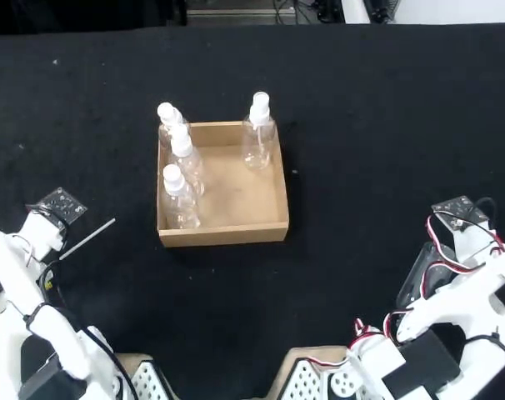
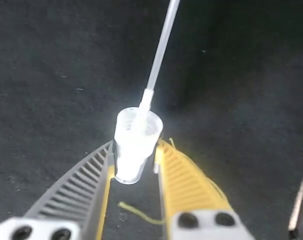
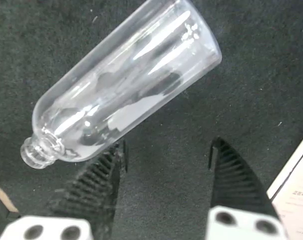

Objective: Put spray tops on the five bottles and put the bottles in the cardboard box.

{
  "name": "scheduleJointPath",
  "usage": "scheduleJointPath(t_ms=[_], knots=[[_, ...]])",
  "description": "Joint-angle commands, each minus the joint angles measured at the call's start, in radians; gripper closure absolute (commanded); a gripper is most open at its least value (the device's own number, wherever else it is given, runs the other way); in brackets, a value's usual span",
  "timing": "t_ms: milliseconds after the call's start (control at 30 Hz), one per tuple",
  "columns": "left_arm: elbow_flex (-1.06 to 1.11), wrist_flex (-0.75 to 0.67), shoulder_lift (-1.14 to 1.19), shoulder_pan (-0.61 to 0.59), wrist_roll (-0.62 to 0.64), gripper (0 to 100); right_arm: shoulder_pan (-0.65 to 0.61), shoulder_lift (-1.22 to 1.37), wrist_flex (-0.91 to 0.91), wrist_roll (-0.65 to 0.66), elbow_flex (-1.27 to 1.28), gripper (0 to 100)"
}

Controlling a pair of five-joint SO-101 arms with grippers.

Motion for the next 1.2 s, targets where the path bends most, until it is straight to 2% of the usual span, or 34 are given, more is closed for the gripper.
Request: scheduleJointPath(t_ms=[0, 67, 133, 267, 333, 400, 567, 633, 700, 767, 933, 1033, 1167], knots=[[-0.002, -0.029, 0.0, -0.005, -0.084, 79, -0.002, 0.001, -0.023, 0.0, -0.053, 75.0], [-0.001, -0.029, 0.0, -0.007, -0.072, 72, -0.002, 0.001, -0.023, 0.0, -0.053, 75.0], [-0.012, -0.037, -0.002, -0.008, 0.0, 68, -0.002, 0.001, -0.023, 0.002, -0.051, 75.0], [-0.09, -0.035, -0.002, -0.007, 0.157, 69, -0.002, 0.001, -0.023, 0.002, -0.051, 75.0], [-0.122, -0.026, -0.002, -0.007, 0.296, 70, -0.002, 0.001, -0.023, 0.002, -0.051, 75.0], [-0.133, -0.009, -0.011, -0.007, 0.508, 70, -0.002, 0.001, -0.023, 0.002, -0.051, 75.0], [-0.108, 0.101, -0.009, -0.005, 1.16, 70, -0.006, 0.001, -0.023, 0.002, -0.05, 75.0], [-0.088, 0.077, -0.012, -0.005, 1.378, 70, -0.021, 0.001, -0.023, 0.002, -0.05, 75.0], [-0.067, 0.032, -0.012, -0.007, 1.542, 70, -0.025, 0.001, -0.021, 0.002, -0.048, 75.0], [-0.05, 0.002, -0.014, -0.007, 1.643, 70, -0.025, 0.001, -0.021, 0.002, -0.05, 75.0], [0.05, 0.002, -0.011, -0.007, 1.72, 70, -0.025, 0.001, -0.023, 0.002, -0.05, 75.0], [0.059, -0.006, -0.005, -0.012, 1.927, 70, -0.029, 0.001, -0.023, 0.002, -0.05, 75.0], [0.061, -0.006, -0.002, -0.007, 2.099, 70, -0.029, 0.001, -0.023, 0.002, -0.048, 75.0]])
